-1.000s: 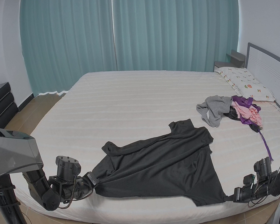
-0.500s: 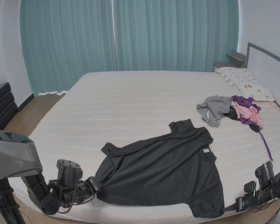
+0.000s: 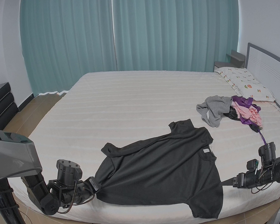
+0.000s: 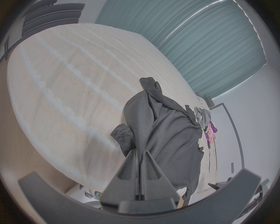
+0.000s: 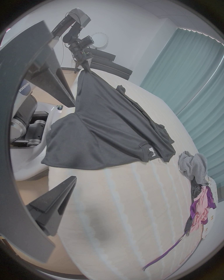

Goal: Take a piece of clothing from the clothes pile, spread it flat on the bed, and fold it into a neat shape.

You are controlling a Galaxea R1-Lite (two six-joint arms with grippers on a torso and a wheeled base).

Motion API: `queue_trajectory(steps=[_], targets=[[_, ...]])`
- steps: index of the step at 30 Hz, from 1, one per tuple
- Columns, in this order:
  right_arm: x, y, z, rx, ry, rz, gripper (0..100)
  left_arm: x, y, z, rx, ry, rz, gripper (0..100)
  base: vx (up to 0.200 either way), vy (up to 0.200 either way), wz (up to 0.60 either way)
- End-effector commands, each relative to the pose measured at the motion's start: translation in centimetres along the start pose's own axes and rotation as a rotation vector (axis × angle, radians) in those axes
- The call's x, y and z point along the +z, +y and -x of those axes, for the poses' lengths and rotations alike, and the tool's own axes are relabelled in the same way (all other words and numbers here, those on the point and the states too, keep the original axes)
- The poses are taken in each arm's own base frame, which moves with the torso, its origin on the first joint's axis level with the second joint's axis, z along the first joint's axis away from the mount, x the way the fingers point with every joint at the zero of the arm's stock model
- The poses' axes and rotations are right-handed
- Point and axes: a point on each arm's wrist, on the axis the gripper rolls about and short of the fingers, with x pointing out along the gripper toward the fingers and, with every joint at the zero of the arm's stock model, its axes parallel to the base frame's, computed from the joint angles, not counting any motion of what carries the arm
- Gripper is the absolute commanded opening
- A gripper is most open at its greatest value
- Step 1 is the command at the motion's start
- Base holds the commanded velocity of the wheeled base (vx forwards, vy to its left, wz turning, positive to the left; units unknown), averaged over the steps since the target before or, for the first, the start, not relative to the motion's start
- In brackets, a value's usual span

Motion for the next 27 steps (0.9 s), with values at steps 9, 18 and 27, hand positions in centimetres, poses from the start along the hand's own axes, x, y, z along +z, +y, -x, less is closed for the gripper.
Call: queue_trajectory(steps=[9, 18, 27], targets=[[3.0, -2.5, -6.5, -0.012, 0.043, 0.013, 100, 0.0, 0.0, 0.0, 0.001, 0.001, 0.0, 0, 0.0, 0.0, 0.0], [3.6, -3.0, -8.4, -0.006, 0.015, 0.031, 0, 0.0, 0.0, -0.1, 0.001, 0.0, 0.001, 0, 0.0, 0.0, 0.0], [3.6, -3.5, -8.4, -0.034, 0.009, 0.018, 0, -0.1, 0.1, -0.1, 0.005, 0.005, 0.0, 0, 0.0, 0.0, 0.0]])
